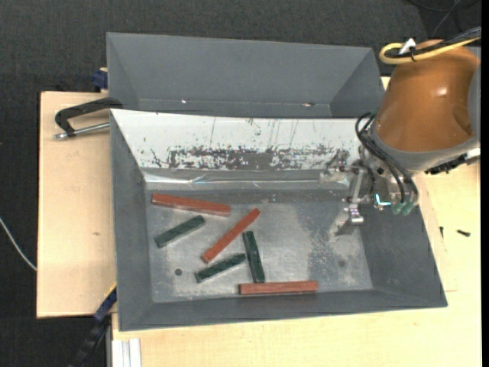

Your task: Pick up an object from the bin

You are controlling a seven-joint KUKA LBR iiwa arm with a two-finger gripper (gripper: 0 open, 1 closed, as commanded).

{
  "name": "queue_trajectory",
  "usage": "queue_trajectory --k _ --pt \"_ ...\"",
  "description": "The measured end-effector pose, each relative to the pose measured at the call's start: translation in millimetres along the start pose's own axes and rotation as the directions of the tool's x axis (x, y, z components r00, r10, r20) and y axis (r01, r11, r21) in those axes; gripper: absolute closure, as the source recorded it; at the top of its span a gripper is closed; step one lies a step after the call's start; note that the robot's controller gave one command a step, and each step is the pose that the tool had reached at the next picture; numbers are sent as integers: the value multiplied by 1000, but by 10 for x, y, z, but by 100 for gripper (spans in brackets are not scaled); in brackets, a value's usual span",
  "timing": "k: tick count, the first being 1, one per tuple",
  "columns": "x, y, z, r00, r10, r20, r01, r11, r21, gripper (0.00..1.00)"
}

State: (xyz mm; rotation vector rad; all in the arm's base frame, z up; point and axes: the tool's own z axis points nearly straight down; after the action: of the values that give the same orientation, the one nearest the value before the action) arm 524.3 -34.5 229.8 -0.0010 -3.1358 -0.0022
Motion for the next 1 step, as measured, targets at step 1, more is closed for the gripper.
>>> queue_trajectory --k 1 --pt "-14 1 -35 1000 -1 8 1 1000 1 0"
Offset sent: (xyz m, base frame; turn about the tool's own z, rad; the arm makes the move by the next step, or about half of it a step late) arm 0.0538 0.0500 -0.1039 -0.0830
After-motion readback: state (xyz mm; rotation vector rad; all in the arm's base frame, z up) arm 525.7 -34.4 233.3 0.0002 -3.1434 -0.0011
